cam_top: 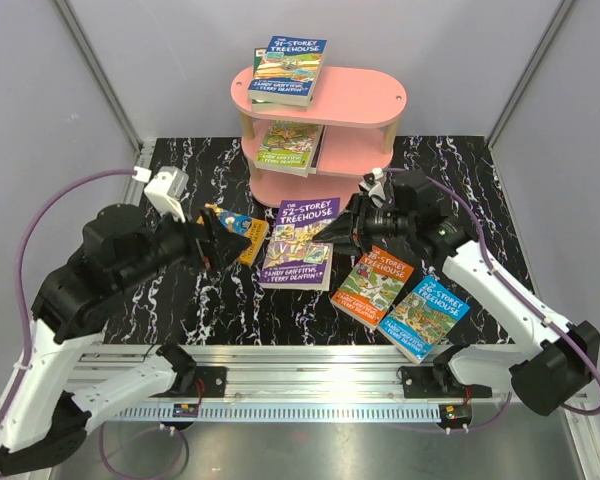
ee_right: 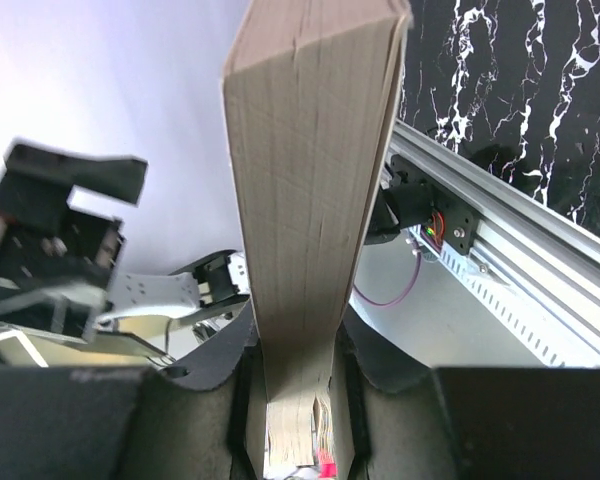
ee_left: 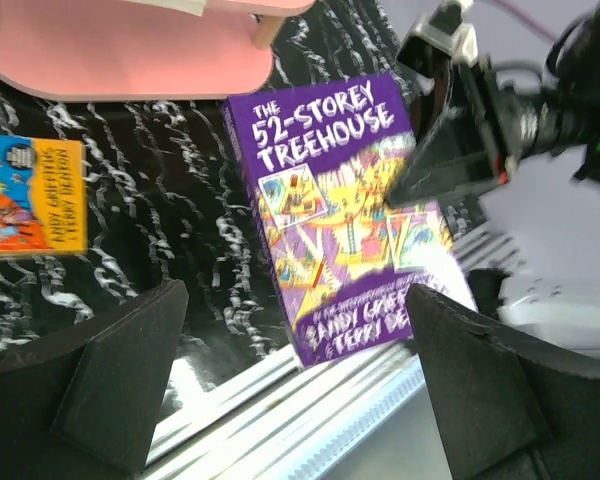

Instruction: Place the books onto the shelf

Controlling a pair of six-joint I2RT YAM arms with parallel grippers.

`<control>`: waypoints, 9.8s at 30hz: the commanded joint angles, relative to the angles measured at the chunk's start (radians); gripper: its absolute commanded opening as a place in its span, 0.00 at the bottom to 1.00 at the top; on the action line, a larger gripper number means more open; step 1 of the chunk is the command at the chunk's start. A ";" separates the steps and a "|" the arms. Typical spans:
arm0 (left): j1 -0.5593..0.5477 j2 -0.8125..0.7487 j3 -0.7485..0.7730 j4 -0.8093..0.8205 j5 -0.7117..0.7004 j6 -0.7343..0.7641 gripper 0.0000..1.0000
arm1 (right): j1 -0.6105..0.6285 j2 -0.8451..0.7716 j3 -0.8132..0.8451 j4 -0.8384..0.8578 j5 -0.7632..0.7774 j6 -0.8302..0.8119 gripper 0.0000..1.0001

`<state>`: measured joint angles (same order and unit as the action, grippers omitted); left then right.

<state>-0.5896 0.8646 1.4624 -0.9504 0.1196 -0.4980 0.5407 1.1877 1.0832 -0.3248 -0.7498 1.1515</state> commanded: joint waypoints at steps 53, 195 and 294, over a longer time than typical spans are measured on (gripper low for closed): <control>-0.541 -0.033 -0.289 0.312 -0.684 0.518 0.99 | -0.114 0.484 0.687 -0.137 -0.025 -0.036 0.00; -0.101 0.503 -0.590 0.979 0.116 -0.108 0.99 | -0.341 0.162 0.075 -0.525 0.401 -0.493 0.86; -0.150 0.683 -0.876 1.602 0.538 -0.548 0.00 | -0.116 0.201 -0.154 -0.290 0.440 -0.411 0.00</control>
<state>-0.7189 1.5948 0.5785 0.4435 0.5404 -0.9806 0.4274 1.4284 0.8623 -0.6674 -0.3550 0.7044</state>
